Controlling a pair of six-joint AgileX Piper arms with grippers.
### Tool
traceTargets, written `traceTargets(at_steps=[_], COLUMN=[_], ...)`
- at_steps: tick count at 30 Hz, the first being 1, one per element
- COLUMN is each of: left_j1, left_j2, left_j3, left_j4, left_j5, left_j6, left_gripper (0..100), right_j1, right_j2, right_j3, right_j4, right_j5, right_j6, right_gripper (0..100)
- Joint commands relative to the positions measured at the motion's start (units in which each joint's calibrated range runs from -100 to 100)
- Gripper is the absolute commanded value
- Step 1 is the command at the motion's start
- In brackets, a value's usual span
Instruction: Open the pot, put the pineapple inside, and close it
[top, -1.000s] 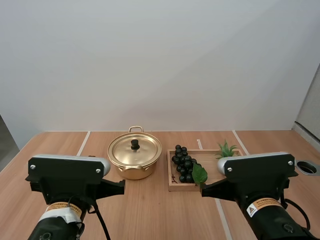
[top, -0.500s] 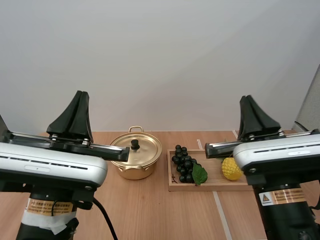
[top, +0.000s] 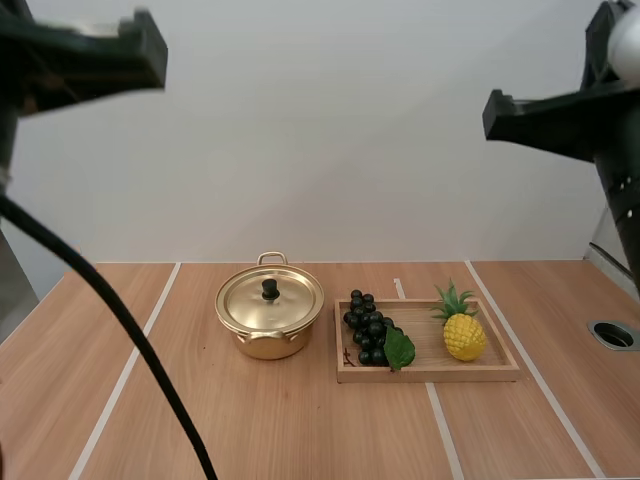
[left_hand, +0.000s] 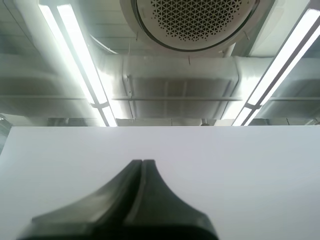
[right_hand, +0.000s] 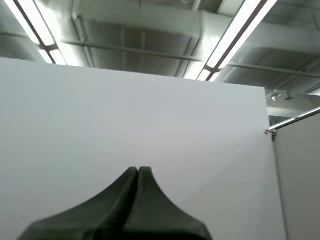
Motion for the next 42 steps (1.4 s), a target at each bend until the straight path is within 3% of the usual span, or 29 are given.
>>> traceTargets(at_steps=[1, 10, 13, 17, 23, 28, 32, 38, 42], left_j1=[-0.03, 0.51, 0.51, 0.81, 1.72, 1.72, 1.72, 1.72, 1.72], left_j2=[4.9, 17.9, 22.6, 27.3, 34.5, 41.2, 46.6, 54.1, 58.7], left_j3=[-8.6, -26.9, -32.6, -35.0, -35.2, -35.2, -35.2, -35.2, -35.2], left_j4=[-0.9, -0.8, 1.7, 1.8, 1.7, 1.6, -3.4, -17.4, -19.2], left_j5=[11.1, 30.7, 39.5, 38.8, 46.9, 62.5, 73.2, 88.2, 94.5], left_j6=[0.3, 0.3, 0.3, 0.2, 0.4, 7.6, 12.6, 22.0, 25.6], left_gripper=[0, 0, 0, 0, 0, 0, 0, 0, 0], right_j1=[-0.8, -5.7, -7.3, -7.9, -7.9, -7.9, -7.9, -7.9, -7.9], right_j2=[3.6, 16.4, 23.4, 30.7, 36.5, 40.4, 44.3, 49.5, 52.0], right_j3=[-6.8, -22.6, -29.0, -34.8, -37.1, -37.1, -37.1, -37.1, -37.1], right_j4=[0.1, -0.5, -10.1, -21.2, -22.9, -24.5, -25.5, -27.2, -28.9], right_j5=[11.9, 35.3, 47.2, 60.8, 73.5, 79.0, 85.7, 93.4, 95.7], right_j6=[-1.5, 1.8, 12.4, 18.8, 19.0, 19.0, 19.0, 19.0, 19.0], right_gripper=[0, 0, 0, 0, 0, 0, 0, 0, 0])
